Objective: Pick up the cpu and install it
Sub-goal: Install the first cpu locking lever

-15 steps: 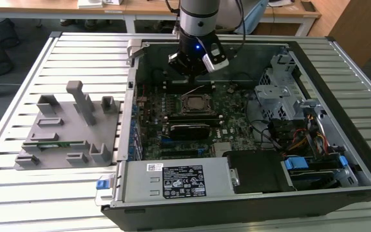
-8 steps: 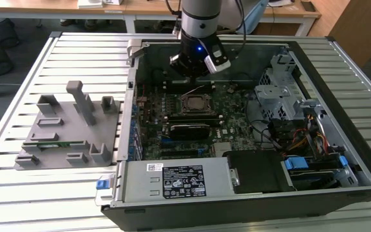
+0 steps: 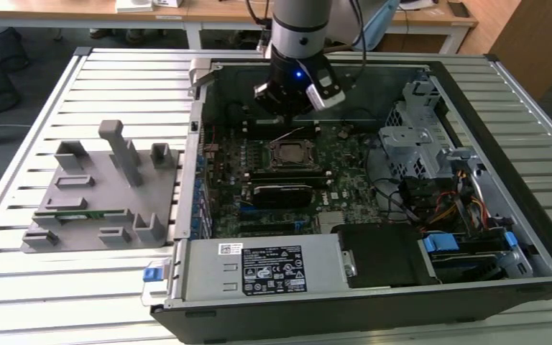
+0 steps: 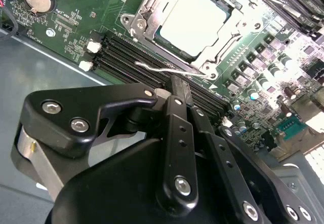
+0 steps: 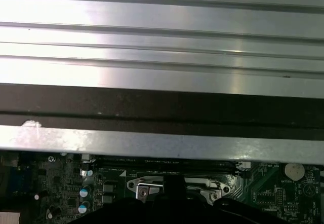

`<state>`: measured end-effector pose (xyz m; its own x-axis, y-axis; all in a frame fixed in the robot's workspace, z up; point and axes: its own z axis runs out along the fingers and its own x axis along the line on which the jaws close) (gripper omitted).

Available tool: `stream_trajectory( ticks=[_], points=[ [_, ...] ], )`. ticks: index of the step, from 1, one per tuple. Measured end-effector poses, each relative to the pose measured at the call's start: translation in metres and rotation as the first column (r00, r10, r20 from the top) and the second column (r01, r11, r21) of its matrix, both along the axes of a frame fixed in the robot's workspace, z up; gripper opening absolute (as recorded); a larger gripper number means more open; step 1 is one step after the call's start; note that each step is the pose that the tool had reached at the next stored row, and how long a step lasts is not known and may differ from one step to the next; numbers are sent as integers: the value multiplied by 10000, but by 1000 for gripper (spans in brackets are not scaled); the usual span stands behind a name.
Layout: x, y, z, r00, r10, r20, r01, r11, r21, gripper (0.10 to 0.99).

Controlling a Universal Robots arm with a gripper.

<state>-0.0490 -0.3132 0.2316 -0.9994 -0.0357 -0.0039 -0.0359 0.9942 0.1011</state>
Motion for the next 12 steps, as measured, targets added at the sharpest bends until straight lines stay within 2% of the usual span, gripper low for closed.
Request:
stream_trajectory(
  ticks=[12],
  points=[
    [88,0,-50,10000,0,-1,0,10000,-1,114]
  ],
)
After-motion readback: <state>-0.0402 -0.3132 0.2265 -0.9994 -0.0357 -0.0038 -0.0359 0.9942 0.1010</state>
